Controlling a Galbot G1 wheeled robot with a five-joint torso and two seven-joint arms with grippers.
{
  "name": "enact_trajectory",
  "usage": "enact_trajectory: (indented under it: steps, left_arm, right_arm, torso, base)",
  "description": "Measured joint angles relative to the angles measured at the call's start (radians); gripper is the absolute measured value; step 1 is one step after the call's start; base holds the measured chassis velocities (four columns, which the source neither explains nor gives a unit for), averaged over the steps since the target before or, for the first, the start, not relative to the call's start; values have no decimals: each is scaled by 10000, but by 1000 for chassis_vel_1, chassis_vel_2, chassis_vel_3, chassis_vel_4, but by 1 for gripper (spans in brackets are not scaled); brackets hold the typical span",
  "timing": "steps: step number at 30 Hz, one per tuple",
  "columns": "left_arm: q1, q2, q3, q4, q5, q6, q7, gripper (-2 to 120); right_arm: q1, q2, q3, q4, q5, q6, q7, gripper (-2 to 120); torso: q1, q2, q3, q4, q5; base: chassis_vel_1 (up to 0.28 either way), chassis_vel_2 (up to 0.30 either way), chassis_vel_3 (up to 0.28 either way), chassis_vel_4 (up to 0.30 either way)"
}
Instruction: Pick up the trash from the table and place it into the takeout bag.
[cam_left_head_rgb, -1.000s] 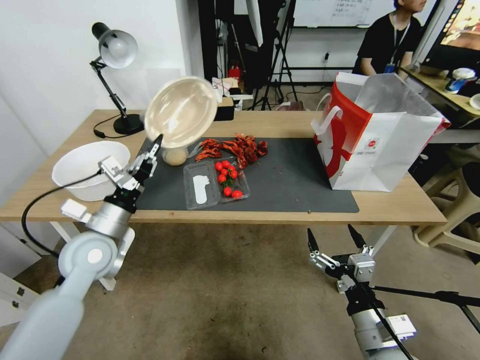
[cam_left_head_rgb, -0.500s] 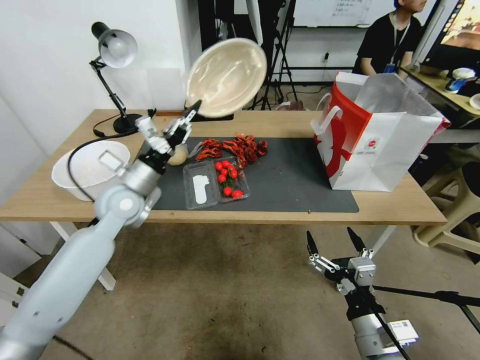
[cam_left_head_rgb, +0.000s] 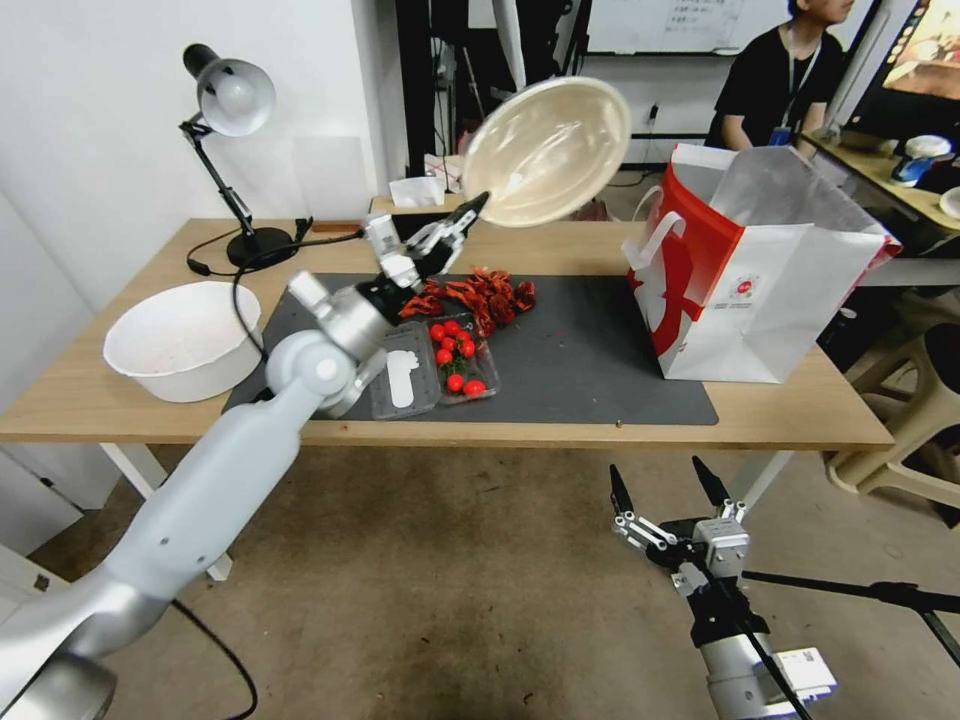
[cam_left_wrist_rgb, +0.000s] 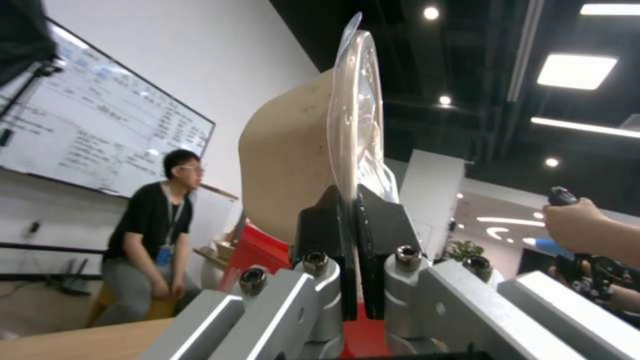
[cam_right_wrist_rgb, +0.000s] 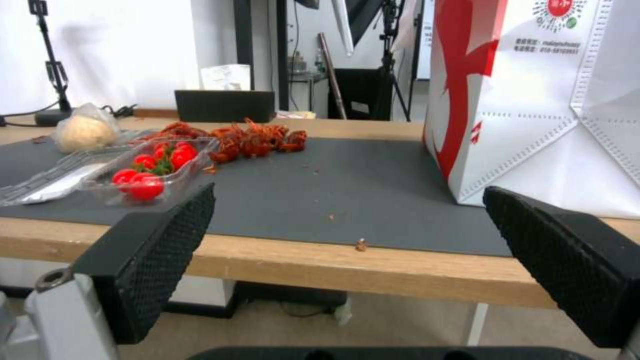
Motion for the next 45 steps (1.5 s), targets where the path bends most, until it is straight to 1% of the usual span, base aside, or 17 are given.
enact_trajectory:
  steps: [4,6,8,10,11,14,15,18,19,21,22,24,34,41,43,44,45]
  left_arm:
    - [-853,-339,764,503,65,24,41,0]
    - [-1592,-855,1304,1056,112,40,77,0]
    - [-1819,-1068,1462,1228,140,46,113,0]
    - [-2470,-1679,1897,1754,208,58,163,0]
    - [-2470,-1679,1897,1754,208,58,163,0]
    - [-3524,-2582,2615,2846,338,49,284,0]
    - [-3524,-2582,2615,2846,338,49,284,0]
    - [-4314,-3307,3222,3834,462,-4,397,0]
    - [-4314,-3307,3222,3834,462,-4,397,0]
    - [-4763,-3816,3764,4488,559,-71,491,0]
    - [-4763,-3816,3764,4488,559,-71,491,0]
    - [-5205,-4446,4255,5329,764,-246,497,0]
    - [-5544,-4846,4464,5973,1434,-428,460,0]
    - [-5607,-4889,4523,6095,1705,-511,455,0]
    - [-5638,-4903,4562,6156,1841,-558,451,12]
    - [-5638,-4903,4562,6156,1841,-558,451,12]
    - [-5698,-4916,4632,6254,2130,-622,452,21]
  right_arm:
    - [-27,48,69,51,-44,0,-2,100]
    - [-41,137,99,53,-126,18,-9,100]
    - [-52,167,103,53,-155,31,-15,100]
    - [-90,238,115,53,-223,67,-26,100]
    - [-90,238,115,53,-223,67,-26,100]
    - [-127,318,143,73,-288,120,-34,100]
    - [-127,318,143,73,-288,120,-34,100]
    - [-157,403,134,80,-363,171,-49,100]
    - [-157,403,134,80,-363,171,-49,100]
    - [-183,438,140,74,-422,238,-60,100]
    - [-183,438,140,74,-422,238,-60,100]
    - [-198,456,162,-17,-424,310,-67,100]
    - [-197,476,176,-45,-422,348,-73,100]
    - [-196,476,184,-53,-418,356,-76,100]
    - [-195,475,187,-58,-415,361,-77,100]
    - [-195,475,187,-58,-415,361,-77,100]
    - [-192,470,195,-65,-404,367,-78,100]
  torso:
    - [0,0,0,1,0]
    - [-1,0,0,0,-2]
    - [-1,0,0,1,-2]
    - [-1,1,0,-1,-2]
    - [-1,1,0,-1,-2]
    - [0,1,0,0,-3]
    - [0,1,0,0,-3]
    - [0,1,-1,0,-2]
    - [0,1,-1,0,-2]
    - [0,1,0,1,-1]
    - [0,1,0,1,-1]
    - [0,1,0,-2,-3]
    - [0,1,-1,0,-3]
    - [0,1,0,0,-3]
    - [0,1,-1,0,-3]
    - [0,1,-1,0,-3]
    - [0,1,0,0,-3]
  base:
    - [0,0,0,0]
    - [0,0,0,0]
    - [0,0,0,0]
    - [0,0,0,0]
    - [0,0,0,0]
    - [0,0,0,0]
    - [0,0,0,0]
    - [0,0,0,0]
    - [0,0,0,0]
    - [0,0,0,0]
    - [0,0,0,0]
    - [0,0,0,0]
    - [0,0,0,0]
    - [0,0,0,0]
    - [0,0,0,0]
    - [0,0,0,0]
    - [0,0,0,0]
